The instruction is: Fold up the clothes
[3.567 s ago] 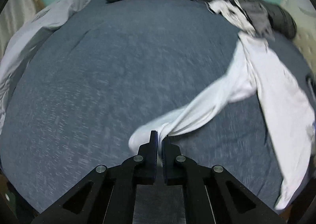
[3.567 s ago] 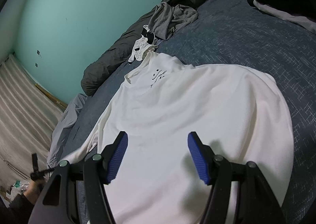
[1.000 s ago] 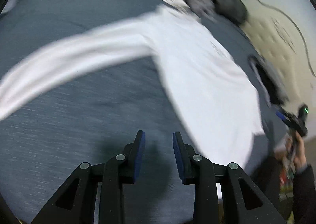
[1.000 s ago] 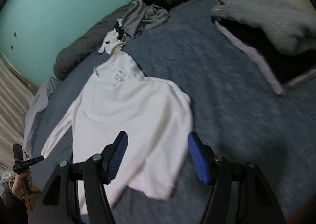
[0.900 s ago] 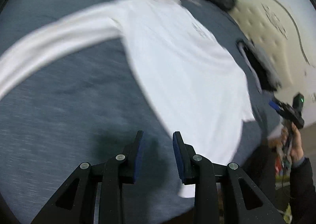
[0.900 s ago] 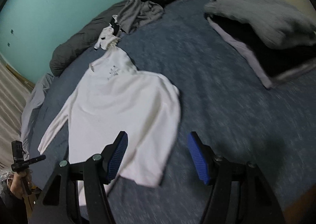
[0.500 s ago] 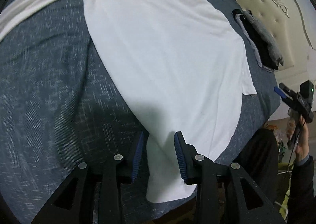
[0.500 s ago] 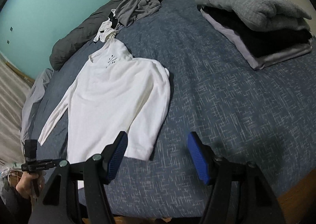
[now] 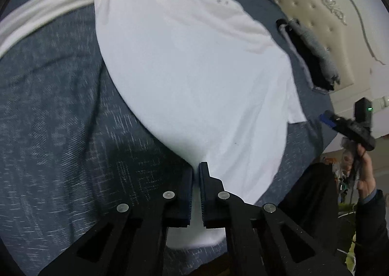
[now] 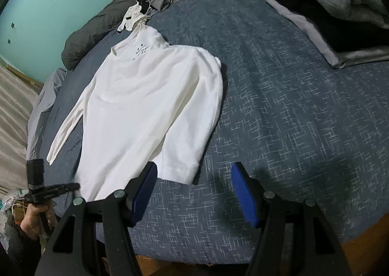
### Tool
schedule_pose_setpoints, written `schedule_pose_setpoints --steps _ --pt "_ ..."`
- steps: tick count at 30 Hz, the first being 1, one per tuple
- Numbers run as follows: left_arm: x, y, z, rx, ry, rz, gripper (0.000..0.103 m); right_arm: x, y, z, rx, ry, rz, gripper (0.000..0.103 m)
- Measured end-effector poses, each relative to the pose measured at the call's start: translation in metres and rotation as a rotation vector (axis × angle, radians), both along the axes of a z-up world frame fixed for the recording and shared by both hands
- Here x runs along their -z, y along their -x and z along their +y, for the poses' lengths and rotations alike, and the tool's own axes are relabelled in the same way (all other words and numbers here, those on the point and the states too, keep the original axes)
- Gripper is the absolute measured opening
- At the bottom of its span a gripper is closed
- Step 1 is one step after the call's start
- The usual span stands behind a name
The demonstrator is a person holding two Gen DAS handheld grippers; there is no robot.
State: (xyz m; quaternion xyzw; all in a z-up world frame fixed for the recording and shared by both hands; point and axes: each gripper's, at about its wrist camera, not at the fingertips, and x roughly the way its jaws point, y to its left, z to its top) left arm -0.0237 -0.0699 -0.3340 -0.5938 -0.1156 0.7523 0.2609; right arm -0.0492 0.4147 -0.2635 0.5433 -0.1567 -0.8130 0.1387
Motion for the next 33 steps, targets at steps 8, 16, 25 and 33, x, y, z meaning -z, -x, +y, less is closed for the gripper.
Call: schedule_pose_setpoints --steps 8,16,25,33 --pt "-0.047 -0.003 -0.060 -0.068 0.013 0.088 0.000 0.021 0.011 -0.013 -0.022 0.023 -0.076 0.064" --pt "-0.035 -0.012 -0.069 -0.064 -0.025 0.040 0.000 0.041 0.025 -0.028 -0.032 0.000 -0.137 0.064" --pt "-0.003 -0.015 -0.017 0.058 0.039 -0.002 0.031 0.042 0.021 -0.038 -0.090 -0.023 -0.120 0.019" --pt "0.013 -0.012 -0.010 0.099 0.094 -0.014 0.005 0.012 0.011 -0.029 -0.144 -0.011 -0.036 0.007"
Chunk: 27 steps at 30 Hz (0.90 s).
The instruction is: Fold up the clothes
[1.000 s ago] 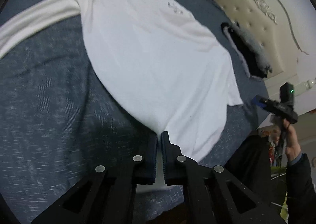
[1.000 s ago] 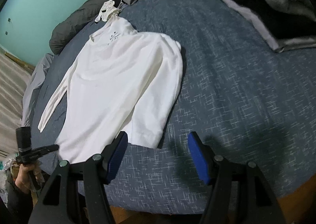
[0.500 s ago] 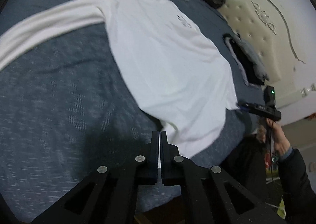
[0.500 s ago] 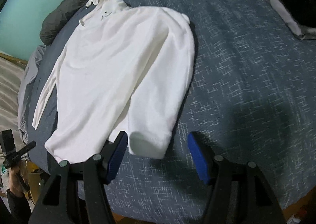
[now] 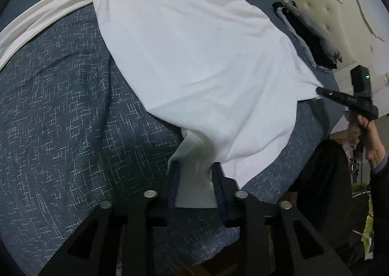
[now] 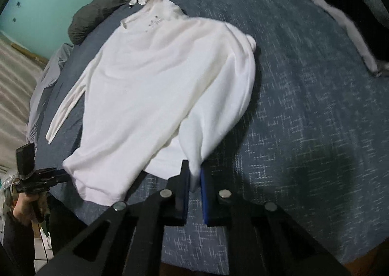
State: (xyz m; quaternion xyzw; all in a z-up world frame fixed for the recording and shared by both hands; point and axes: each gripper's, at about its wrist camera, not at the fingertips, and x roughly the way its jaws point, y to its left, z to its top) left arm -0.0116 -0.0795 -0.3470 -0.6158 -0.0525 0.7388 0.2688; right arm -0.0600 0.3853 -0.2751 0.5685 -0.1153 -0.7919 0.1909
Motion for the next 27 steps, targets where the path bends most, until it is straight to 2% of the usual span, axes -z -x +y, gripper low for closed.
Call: schedule_pose_setpoints --steps 1,4,9,12,15,17,18,19,21,27 --pt "-0.001 0.000 0.000 0.000 0.006 0.004 0.000 -0.005 -0.001 0.000 -0.007 0.002 0.009 0.007" --pt "-0.012 -0.003 -0.004 0.002 0.007 0.026 0.000 -0.023 -0.008 -0.001 -0.037 0.005 0.042 0.007" --pt "-0.053 -0.008 -0.034 -0.036 -0.002 0.096 0.000 -0.053 -0.012 -0.011 -0.082 0.021 0.099 0.007" --pt "-0.067 -0.010 -0.048 -0.058 0.001 0.110 0.000 -0.070 -0.016 -0.009 -0.100 0.028 0.129 0.007" --pt "-0.061 -0.007 -0.044 -0.065 -0.002 0.090 0.000 -0.074 -0.016 -0.008 -0.099 0.012 0.139 0.007" --pt "-0.050 -0.006 -0.037 -0.064 0.003 0.068 0.005 -0.073 -0.015 -0.004 -0.092 0.005 0.139 0.007" --pt "-0.044 -0.006 -0.033 -0.061 0.005 0.055 0.013 -0.073 -0.015 -0.001 -0.083 0.009 0.136 0.007" --pt "-0.037 -0.005 -0.028 -0.057 0.007 0.042 0.026 -0.071 -0.015 0.001 -0.074 0.017 0.132 0.007" --pt "-0.024 -0.003 -0.017 -0.044 0.026 0.021 0.040 -0.070 -0.019 0.004 -0.069 0.020 0.130 0.007" --pt "-0.004 0.003 0.009 0.013 0.084 0.027 0.040 -0.075 -0.025 0.016 -0.057 0.023 0.142 0.007"
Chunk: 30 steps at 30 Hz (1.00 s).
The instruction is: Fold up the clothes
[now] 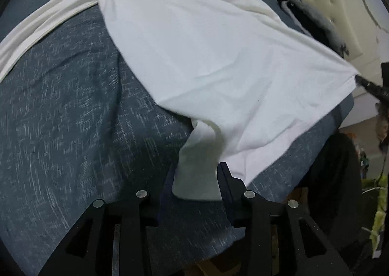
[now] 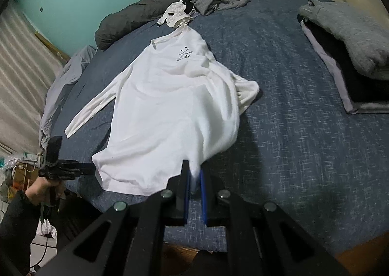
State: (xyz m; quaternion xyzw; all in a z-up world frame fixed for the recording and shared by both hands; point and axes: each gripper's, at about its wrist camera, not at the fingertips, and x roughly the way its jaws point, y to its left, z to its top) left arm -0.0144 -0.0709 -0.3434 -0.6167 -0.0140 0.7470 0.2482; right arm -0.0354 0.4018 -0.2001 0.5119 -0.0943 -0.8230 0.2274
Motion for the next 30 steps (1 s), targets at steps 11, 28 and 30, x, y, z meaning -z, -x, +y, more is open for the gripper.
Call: schedule_pose_setpoints --steps 11,28,30 --pt "-0.030 -0.003 -0.011 0.034 -0.019 0.052 0.003 -0.008 -0.001 0.004 -0.005 0.007 0.009 0.007" --pt "-0.115 -0.067 -0.132 -0.106 0.010 0.161 0.003 0.005 -0.038 -0.046 -0.201 -0.015 -0.029 0.007" --pt "-0.094 -0.063 -0.141 -0.148 -0.005 0.117 0.003 0.026 -0.038 -0.052 -0.204 -0.032 -0.074 0.007"
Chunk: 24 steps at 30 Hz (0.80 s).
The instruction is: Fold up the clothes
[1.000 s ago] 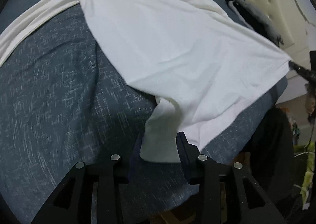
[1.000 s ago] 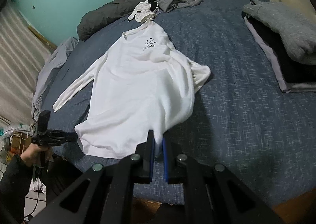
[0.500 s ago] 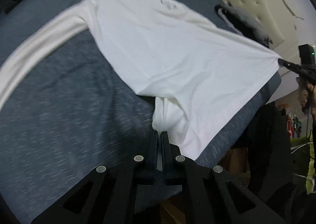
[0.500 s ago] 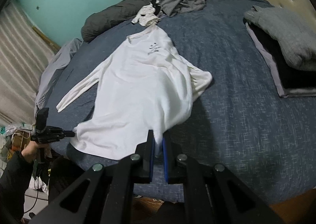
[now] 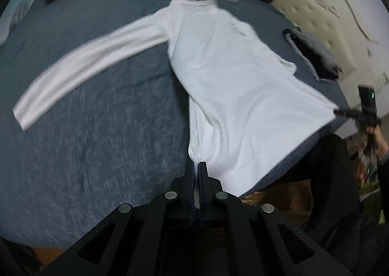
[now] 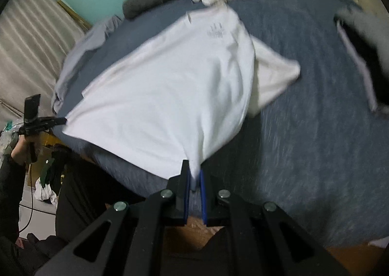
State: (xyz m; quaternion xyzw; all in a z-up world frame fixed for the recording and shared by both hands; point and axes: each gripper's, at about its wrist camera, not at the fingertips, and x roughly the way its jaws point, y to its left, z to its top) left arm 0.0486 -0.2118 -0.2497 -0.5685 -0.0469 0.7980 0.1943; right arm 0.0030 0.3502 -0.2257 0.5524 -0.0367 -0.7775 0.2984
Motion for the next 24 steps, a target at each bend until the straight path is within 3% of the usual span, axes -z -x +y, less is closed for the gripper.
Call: schedule_pose_setpoints --steps 5,8,10,13,19,24 --pt "0.048 0.003 0.004 -0.023 0.011 -0.100 0.003 0.042 -0.001 -0.014 -0.011 -0.053 -0.092 0.007" --pt "0.053 0.005 0.004 -0.049 0.023 -0.109 0.005 0.052 -0.002 -0.019 -0.039 -0.065 -0.130 0.009" --pt "0.044 0.007 0.000 -0.071 0.026 -0.084 0.007 0.048 0.001 -0.014 -0.027 -0.079 -0.121 0.013" --pt "0.029 0.014 -0.001 -0.096 0.034 -0.038 0.007 0.037 0.013 0.006 0.047 -0.073 -0.091 0.038" --pt "0.005 0.049 0.020 -0.119 0.027 0.080 0.011 0.027 0.063 0.050 0.280 -0.018 -0.063 0.039" --pt "0.003 0.092 0.039 -0.134 0.005 0.133 0.012 0.040 0.097 0.047 0.343 -0.046 -0.087 0.039"
